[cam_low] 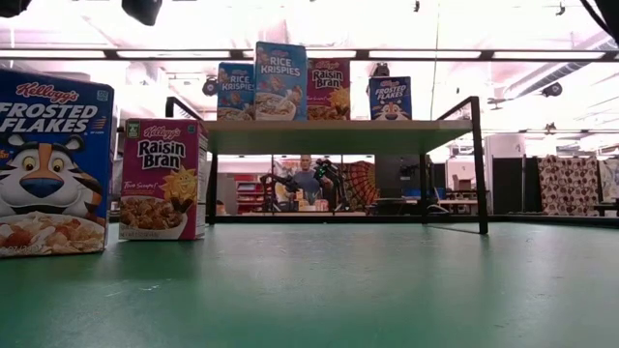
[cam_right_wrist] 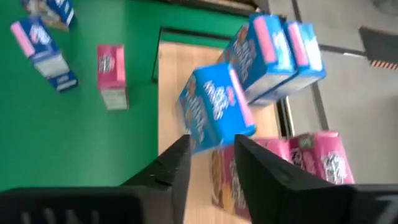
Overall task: Stack cereal on shelf
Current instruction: Put the light blue cereal box, aligned with the other light blue cereal box on the shelf
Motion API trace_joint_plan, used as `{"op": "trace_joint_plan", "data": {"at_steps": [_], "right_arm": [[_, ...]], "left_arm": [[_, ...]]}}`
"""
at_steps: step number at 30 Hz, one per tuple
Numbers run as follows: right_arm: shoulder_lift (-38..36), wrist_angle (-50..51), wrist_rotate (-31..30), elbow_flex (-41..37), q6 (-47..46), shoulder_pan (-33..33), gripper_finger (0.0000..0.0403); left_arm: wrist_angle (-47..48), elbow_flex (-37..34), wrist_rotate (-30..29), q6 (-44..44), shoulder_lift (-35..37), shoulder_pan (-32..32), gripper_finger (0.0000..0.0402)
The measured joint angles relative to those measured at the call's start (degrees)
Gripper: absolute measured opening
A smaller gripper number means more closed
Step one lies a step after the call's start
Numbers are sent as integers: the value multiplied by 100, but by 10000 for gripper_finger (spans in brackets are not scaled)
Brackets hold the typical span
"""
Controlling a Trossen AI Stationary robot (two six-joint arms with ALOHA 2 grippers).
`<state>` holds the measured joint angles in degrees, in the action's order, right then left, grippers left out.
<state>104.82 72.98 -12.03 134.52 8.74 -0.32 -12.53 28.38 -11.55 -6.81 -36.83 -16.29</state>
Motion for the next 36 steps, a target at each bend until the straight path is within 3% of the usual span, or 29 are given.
{"op": "trace_joint_plan", "data": {"at_steps": [5,10,25,29,36], "right_arm": [[-136,153,-3,-391,-179,146,56],[-461,-438,-2,-1444,-172,372,23],[-2172,-5018,54,-5728,609,695,13],[-2620,-6429,337,-6865,905,695,13],[-3432,-8151,505,-8216,1372,695,13]], "left_arm": [[-382,0,0,1,-305,0,1],[-649,0,0,-18,-523,0,1],[-913,0,0,59,-635,0,1],[-1171,0,0,153,-850,0,1],[-1940,3,0,135,-1449,0,1]]}}
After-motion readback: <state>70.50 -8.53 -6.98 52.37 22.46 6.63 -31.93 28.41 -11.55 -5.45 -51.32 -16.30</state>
